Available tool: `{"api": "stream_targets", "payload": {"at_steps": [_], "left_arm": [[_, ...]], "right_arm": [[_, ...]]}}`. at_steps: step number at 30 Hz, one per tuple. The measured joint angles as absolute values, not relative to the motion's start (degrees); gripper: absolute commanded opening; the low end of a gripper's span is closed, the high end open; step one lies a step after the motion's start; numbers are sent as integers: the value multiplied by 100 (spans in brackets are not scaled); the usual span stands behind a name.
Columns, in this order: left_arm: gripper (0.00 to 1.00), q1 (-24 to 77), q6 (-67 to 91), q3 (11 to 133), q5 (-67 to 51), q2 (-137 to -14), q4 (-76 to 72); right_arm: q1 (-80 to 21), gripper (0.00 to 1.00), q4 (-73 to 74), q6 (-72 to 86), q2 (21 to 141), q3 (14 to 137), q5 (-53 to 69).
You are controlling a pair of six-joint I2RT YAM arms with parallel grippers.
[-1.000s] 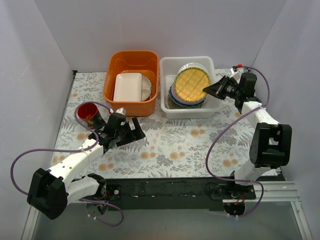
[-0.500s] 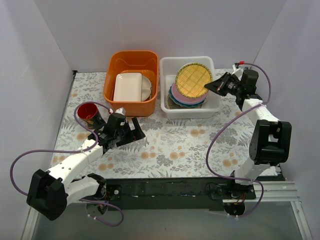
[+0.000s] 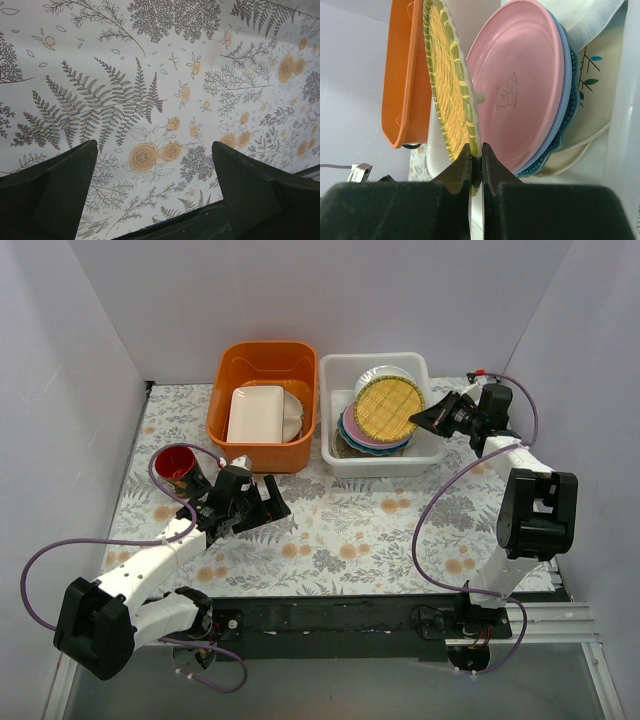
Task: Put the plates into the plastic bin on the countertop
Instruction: Place the plate in the plastic bin.
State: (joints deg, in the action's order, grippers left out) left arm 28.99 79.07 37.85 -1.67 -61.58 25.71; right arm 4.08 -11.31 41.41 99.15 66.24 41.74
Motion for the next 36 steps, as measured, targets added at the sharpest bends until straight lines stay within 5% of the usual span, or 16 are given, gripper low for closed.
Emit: {"api": "stream_targets", "payload": {"at_steps": [15,22,27,34,36], "left_arm": [[98,2899,7902,3785,-172,-6217,2571],[98,2899,7900,3785,-174,-6228,2574],[98,2899,7900,3785,-174,-6228,2574],[98,2899,7900,3785,-174,-6228,2571],[98,2899,7902,3785,-174,-6228,2574]], "right_arm": [[412,1,-1033,4005,10208,6637,4178],[412,10,-967,3946,10263,6698,4176],[412,33,-814,3848,10263,6726,4174],[412,82,-473,3566,10235,6873,4084],[375,87,-416,3494,10082,6895,3999]]}}
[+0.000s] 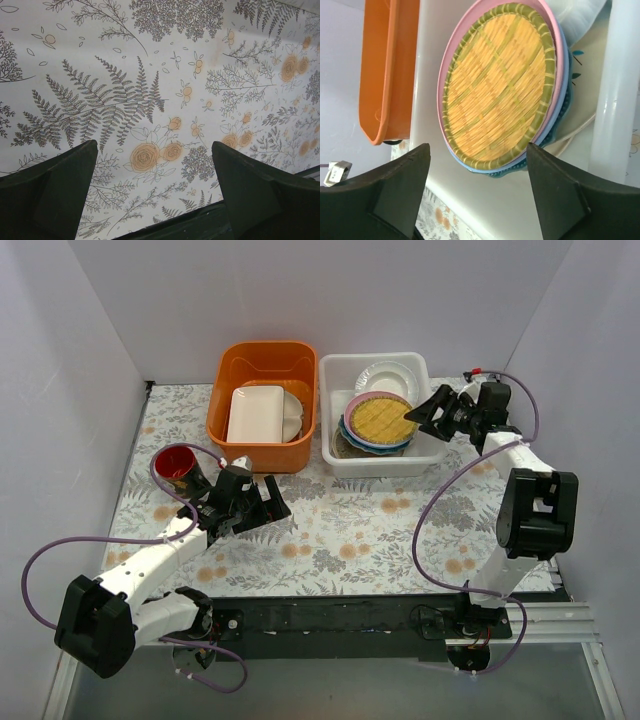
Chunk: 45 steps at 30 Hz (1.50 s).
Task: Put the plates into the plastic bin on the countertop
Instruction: Place the plate in the plastic bin, then reset both arms
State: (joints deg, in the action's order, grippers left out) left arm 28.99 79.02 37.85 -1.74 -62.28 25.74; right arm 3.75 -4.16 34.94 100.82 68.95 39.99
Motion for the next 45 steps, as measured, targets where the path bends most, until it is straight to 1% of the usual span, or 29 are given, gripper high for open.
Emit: {"api": "stream_targets", "payload": {"at_steps": [1,4,7,13,20,26,34,39,45], "left_arm": [[98,2899,7902,3785,-176,-6228,2574],[98,2899,7902,3785,-180,-6228,2574],[98,2899,7902,3785,-198,-6226,2571],[98,2899,7883,3785,-248,-6224,2567],[98,2899,7817,3785,-309,-6193,2534],[98,2899,7800,3785,-370,-6193,2517],[98,2899,7797,3785,-432,-6193,2469],[98,2899,7800,3785,-454,-6160,2386],[98,2899,7804,3780,-539,-6152,2233]], "right_arm": [[373,89,-384,3446,10009,6893,3972],[373,94,-327,3328,9682,6879,3841],[353,96,-311,3212,9347,6875,3745],[60,97,27,2644,8842,7002,3251],[-965,98,987,1653,8680,7448,1662],[-1575,98,1424,1098,8364,7439,513],[-2088,98,1588,766,8003,7035,-405],[-2327,98,1662,718,7883,6563,-495],[-2377,98,1662,722,7653,6034,-526]]}}
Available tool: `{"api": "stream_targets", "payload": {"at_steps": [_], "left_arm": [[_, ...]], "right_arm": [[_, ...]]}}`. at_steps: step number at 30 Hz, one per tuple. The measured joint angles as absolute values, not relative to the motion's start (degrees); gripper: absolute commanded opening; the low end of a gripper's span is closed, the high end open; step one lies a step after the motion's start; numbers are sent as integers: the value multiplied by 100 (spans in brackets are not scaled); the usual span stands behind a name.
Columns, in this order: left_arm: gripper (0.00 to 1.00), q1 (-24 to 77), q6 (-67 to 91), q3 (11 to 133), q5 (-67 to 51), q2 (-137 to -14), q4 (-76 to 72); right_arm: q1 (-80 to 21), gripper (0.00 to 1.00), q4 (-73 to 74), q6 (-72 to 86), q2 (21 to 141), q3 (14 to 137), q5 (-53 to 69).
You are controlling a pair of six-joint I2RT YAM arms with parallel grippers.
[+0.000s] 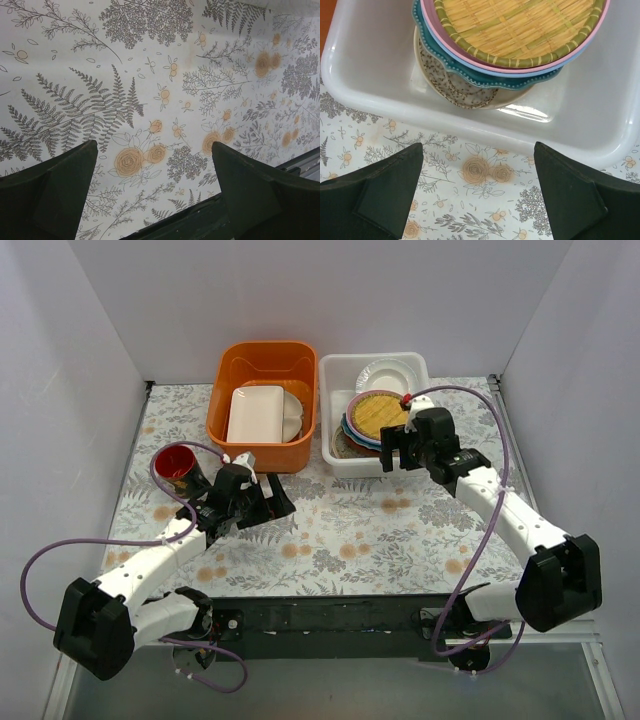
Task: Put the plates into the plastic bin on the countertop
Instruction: Reset both arms
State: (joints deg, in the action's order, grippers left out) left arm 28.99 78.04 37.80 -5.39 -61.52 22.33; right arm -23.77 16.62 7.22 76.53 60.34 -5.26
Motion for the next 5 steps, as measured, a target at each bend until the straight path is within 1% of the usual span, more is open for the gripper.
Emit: {"api": "stream_targets", "payload": {"at_steps": [4,5], "left_arm": [[97,2899,7804,3780,-567,-6152,2180],[98,2899,7800,3780,-598,-6152,2161]], "right_arm": [[-2377,98,1656,725,7496,5885,-578],[-2377,98,1643,727,7481,5872,-591]]}}
